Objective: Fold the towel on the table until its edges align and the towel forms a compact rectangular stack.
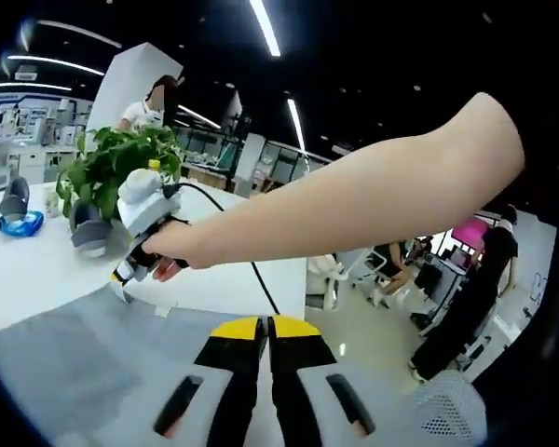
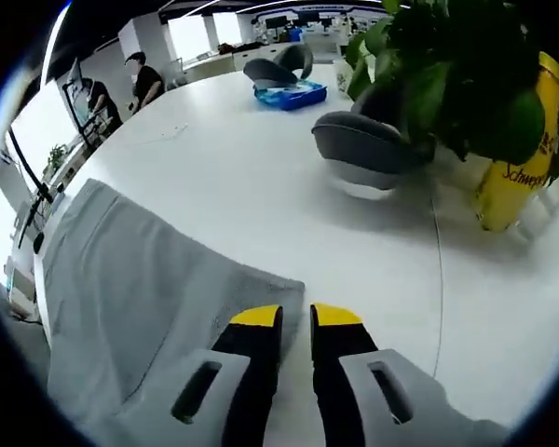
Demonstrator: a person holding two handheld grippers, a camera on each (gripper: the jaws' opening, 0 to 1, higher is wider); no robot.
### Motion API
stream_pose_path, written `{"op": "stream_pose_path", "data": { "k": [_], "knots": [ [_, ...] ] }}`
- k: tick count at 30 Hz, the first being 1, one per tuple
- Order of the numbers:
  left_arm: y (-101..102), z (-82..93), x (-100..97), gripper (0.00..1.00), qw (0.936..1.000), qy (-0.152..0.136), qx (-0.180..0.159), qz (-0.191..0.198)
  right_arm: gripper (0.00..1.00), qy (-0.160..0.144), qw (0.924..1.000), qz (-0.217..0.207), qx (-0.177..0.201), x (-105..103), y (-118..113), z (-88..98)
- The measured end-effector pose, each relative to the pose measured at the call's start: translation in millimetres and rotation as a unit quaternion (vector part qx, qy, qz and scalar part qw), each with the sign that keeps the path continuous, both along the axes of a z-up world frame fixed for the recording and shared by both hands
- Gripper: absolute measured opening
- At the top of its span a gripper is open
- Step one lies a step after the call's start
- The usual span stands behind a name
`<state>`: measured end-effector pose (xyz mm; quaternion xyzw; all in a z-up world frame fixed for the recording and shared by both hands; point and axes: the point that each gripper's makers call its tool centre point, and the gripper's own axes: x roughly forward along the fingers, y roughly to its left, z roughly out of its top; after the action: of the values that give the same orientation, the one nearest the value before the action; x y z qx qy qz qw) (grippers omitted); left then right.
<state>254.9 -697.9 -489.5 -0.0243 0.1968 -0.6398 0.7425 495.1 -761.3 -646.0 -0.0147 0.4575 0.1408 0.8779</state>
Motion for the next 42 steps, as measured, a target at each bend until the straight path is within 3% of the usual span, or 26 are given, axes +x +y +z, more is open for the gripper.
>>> {"op": "stream_pose_path", "data": {
  "k": [5, 8, 11, 14, 18, 21, 25, 28, 31, 33, 39, 42],
  "knots": [
    [1, -5.0, -5.4, 0.03, 0.9998, -0.015, 0.013, -0.009, 0.14, 0.0, 0.9998, 0.007, -0.016, 8, 4, -6.6],
    [3, -4.4, -7.8, 0.03, 0.9994, -0.029, 0.016, -0.014, 0.11, -0.002, 0.9998, 0.013, -0.017, 10, 7, -4.5],
    [3, -2.9, -6.8, 0.03, 0.9995, -0.027, 0.013, -0.013, 0.07, -0.003, 0.9995, 0.024, -0.02, 6, 10, -2.9],
    [3, 5.2, -8.9, 0.03, 0.9998, -0.017, 0.002, -0.012, 0.06, -0.016, 0.9998, 0.011, -0.001, 8, 9, 3.6],
    [1, 14.4, -11.3, 0.02, 0.9996, -0.022, -0.005, -0.014, 0.05, -0.062, 0.9969, -0.016, 0.047, 21, 9, 32.2],
    [-3, 24.5, -9.3, 0.02, 0.9996, -0.006, -0.024, -0.014, 0.05, -0.097, 0.9942, -0.007, 0.047, 29, 5, 55.9],
    [-9, 36.6, -10.4, 0.02, 0.9991, -0.012, -0.036, -0.018, 0.05, -0.132, 0.9893, -0.015, 0.059, 34, -3, 84.6],
    [-14, 46.4, -13.7, 0.02, 0.9986, -0.018, -0.046, -0.021, 0.05, -0.176, 0.9818, -0.011, 0.07, 40, -6, 112.8],
    [-19, 56.4, -14.8, 0.02, 0.9979, -0.016, -0.06, -0.018, 0.05, -0.216, 0.9753, -0.008, 0.047, 46, -14, 138.2],
    [-23, 65.7, -14.6, 0.02, 0.997, -0.012, -0.075, -0.016, 0.04, -0.238, 0.9697, -0.007, 0.055, 49, -12, 156.9],
    [-27, 97.7, -16.0, 0.02, 0.9939, -0.042, -0.1, -0.022, 0.04, -0.258, 0.9646, 0.017, 0.051, 56, -7, 191.1],
    [-23, 114.4, -14.3, 0.02, 0.9918, -0.046, -0.118, -0.016, 0.04, -0.276, 0.9586, 0.022, 0.069, 62, -2, 215.6]
  ]
}}
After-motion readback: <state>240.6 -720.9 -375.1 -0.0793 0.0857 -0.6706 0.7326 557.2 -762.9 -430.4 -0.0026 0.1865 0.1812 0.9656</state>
